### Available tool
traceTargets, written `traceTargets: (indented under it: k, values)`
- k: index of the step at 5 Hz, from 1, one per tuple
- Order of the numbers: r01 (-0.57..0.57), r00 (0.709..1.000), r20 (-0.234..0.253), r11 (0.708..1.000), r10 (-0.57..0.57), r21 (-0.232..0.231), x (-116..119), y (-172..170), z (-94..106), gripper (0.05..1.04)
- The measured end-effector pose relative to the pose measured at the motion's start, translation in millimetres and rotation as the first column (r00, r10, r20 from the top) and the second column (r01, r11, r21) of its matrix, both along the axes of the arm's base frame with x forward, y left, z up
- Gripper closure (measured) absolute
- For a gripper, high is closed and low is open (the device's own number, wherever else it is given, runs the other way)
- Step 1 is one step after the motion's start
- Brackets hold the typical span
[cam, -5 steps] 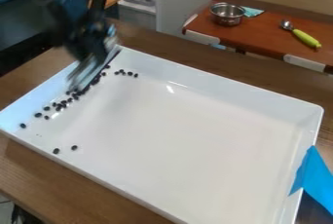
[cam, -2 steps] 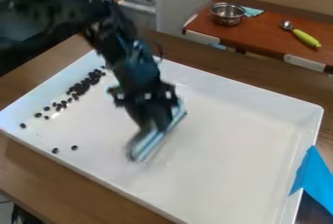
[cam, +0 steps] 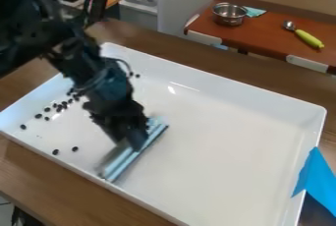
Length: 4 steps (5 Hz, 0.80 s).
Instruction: Sweep into pile
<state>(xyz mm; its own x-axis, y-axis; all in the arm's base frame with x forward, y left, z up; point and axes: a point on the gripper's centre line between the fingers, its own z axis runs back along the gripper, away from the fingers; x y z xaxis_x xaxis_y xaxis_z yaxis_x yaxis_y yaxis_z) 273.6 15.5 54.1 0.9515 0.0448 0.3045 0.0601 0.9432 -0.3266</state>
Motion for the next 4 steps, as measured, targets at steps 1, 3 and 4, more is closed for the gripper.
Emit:
traceTargets:
  k: [1,3,4]
  values:
    - [-0.01,1.0,0.028,1.0,0.01,0.024,-1.7,26.0,-2.2,0.713]
    - [-0.031,0.995,0.092,0.998,0.026,0.048,0.1,75.2,-4.2,0.713]
    - [-0.037,0.993,0.117,0.997,0.028,0.072,0.3,97.0,-3.9,0.713]
